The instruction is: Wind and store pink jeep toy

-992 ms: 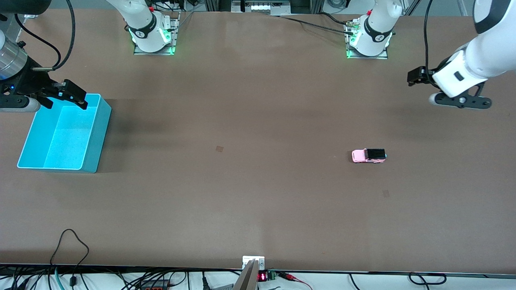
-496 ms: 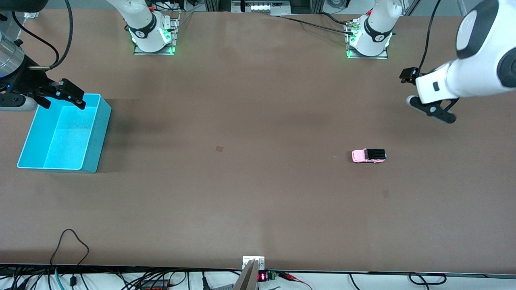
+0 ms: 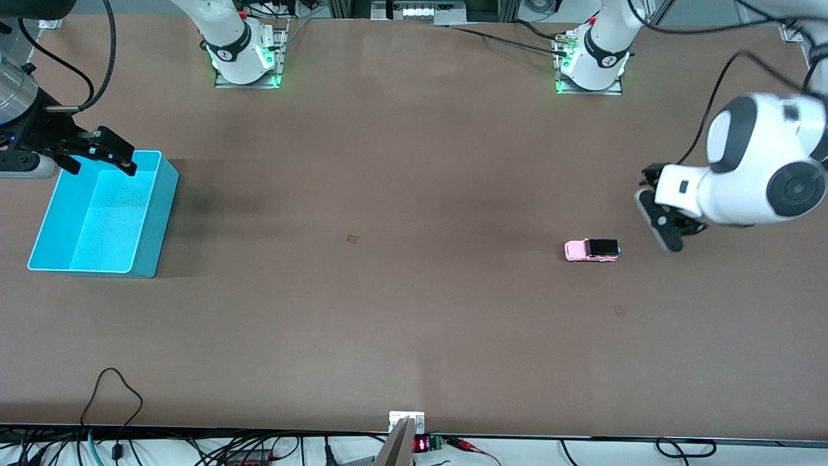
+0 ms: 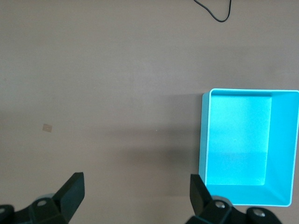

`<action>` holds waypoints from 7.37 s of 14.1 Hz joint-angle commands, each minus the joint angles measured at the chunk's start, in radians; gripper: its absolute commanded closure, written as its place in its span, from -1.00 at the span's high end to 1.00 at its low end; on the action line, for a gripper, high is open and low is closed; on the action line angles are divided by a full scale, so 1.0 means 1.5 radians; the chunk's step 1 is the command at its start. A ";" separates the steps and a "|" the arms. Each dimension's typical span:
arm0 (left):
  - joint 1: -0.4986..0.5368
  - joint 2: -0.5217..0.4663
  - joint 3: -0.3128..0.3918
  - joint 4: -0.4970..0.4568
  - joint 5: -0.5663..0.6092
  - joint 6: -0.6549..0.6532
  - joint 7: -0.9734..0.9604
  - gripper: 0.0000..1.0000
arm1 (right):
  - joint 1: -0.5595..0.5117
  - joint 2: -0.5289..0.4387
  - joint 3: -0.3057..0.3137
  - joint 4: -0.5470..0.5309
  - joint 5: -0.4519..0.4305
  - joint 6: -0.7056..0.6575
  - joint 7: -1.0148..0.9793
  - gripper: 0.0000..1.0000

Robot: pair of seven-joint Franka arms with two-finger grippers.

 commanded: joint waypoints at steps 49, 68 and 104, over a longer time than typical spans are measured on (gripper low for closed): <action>0.234 0.211 -0.024 -0.087 -0.001 0.457 0.554 1.00 | -0.006 0.001 0.001 0.008 0.004 -0.004 -0.020 1.00; 0.088 0.067 -0.060 0.211 0.022 -0.162 0.013 1.00 | -0.006 0.002 0.001 0.008 0.003 -0.004 -0.020 1.00; -0.030 -0.230 0.021 0.030 0.004 -0.083 -0.662 1.00 | -0.003 0.073 0.003 -0.054 0.005 -0.019 -0.255 1.00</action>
